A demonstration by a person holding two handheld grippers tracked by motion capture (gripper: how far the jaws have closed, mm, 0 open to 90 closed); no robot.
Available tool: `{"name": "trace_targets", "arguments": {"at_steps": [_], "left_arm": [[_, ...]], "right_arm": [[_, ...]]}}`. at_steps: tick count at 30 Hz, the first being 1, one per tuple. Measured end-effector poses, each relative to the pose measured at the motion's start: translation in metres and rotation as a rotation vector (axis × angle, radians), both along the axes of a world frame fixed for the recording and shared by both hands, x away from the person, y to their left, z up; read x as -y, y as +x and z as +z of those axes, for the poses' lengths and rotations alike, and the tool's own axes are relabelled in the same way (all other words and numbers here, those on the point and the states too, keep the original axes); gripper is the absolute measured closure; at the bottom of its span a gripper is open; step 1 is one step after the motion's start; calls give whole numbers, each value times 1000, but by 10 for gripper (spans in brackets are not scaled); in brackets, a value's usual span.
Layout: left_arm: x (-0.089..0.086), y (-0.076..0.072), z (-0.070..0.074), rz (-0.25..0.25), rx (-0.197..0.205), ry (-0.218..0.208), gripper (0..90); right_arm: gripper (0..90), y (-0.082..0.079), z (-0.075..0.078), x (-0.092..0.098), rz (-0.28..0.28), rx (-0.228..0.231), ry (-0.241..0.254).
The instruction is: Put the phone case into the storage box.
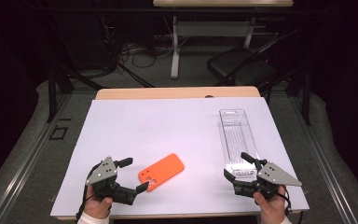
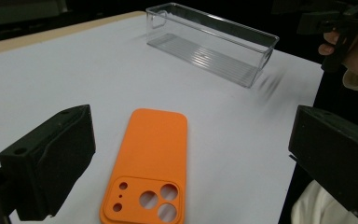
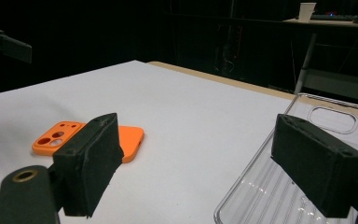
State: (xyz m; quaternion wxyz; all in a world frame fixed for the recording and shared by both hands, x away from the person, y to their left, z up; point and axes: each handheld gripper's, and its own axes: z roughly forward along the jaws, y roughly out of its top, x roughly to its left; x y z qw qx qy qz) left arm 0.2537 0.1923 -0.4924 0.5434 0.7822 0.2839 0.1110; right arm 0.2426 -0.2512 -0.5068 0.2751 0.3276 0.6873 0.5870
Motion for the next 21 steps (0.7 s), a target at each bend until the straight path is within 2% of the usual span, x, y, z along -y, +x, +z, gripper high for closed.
{"name": "trace_targets", "arguments": {"at_steps": [1, 5, 10, 14, 21], "left_arm": [[0, 0, 0, 0, 0, 0, 5], [2, 4, -3, 6, -47, 7, 5], [7, 5, -6, 7, -49, 67, 5], [11, 7, -9, 16, -86, 99, 5], [18, 9, -8, 2, -87, 129, 5]], "right_arm": [[150, 0, 0, 0, 0, 0, 0], [150, 0, 0, -1, 1, -12, 4], [150, 1, -1, -2, 5, -9, -5], [150, 2, -1, -2, 4, -18, -2], [150, 2, -1, -3, 0, -21, -1]]}}
